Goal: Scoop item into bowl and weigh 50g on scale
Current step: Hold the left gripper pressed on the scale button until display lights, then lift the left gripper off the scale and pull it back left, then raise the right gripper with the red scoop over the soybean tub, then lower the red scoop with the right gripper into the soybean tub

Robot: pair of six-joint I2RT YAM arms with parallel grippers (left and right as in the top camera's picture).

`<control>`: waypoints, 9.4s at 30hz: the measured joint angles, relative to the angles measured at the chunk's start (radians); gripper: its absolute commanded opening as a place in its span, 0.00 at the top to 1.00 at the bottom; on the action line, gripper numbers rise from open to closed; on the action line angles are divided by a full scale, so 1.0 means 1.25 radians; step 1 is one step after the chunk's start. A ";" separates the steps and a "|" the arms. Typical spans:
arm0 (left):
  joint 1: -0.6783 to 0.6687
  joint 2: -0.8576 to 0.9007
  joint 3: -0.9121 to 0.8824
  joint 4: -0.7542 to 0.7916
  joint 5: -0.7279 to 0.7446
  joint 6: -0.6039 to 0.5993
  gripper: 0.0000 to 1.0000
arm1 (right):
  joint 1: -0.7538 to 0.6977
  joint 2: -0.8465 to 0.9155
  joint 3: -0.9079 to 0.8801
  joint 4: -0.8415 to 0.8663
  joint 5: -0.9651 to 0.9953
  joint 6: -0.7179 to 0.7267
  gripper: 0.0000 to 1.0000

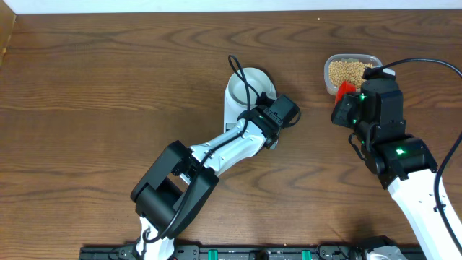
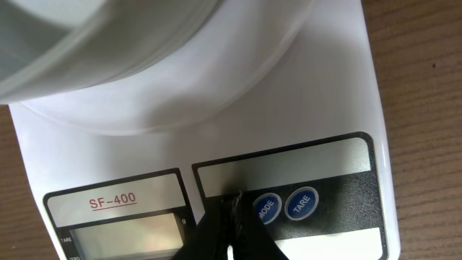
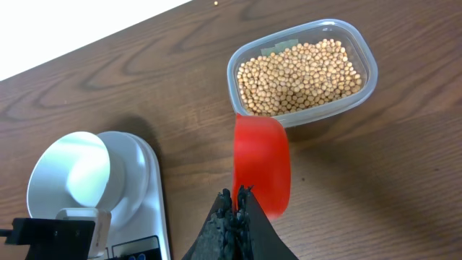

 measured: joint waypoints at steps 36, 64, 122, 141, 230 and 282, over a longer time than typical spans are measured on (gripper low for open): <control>0.020 0.000 0.002 -0.001 0.024 0.000 0.93 | 0.000 0.000 0.000 -0.001 0.007 0.000 0.99; 0.020 0.003 0.007 -0.007 0.024 0.000 0.93 | 0.000 0.000 0.000 -0.008 0.031 0.000 0.99; 0.269 -0.361 -0.002 -0.392 -0.003 0.018 0.24 | 0.000 0.000 0.000 -0.013 0.157 -0.003 0.99; 0.294 -0.361 -0.002 -0.386 0.200 0.329 0.12 | 0.000 0.000 0.000 -0.031 0.096 -0.003 0.99; 0.467 -0.435 -0.018 -0.225 0.569 0.729 0.12 | -0.228 0.389 0.577 -0.423 -0.259 -0.195 0.98; 0.467 -0.587 -0.253 -0.025 0.631 0.731 0.11 | -0.280 0.389 0.584 -0.446 -0.250 -0.192 0.98</control>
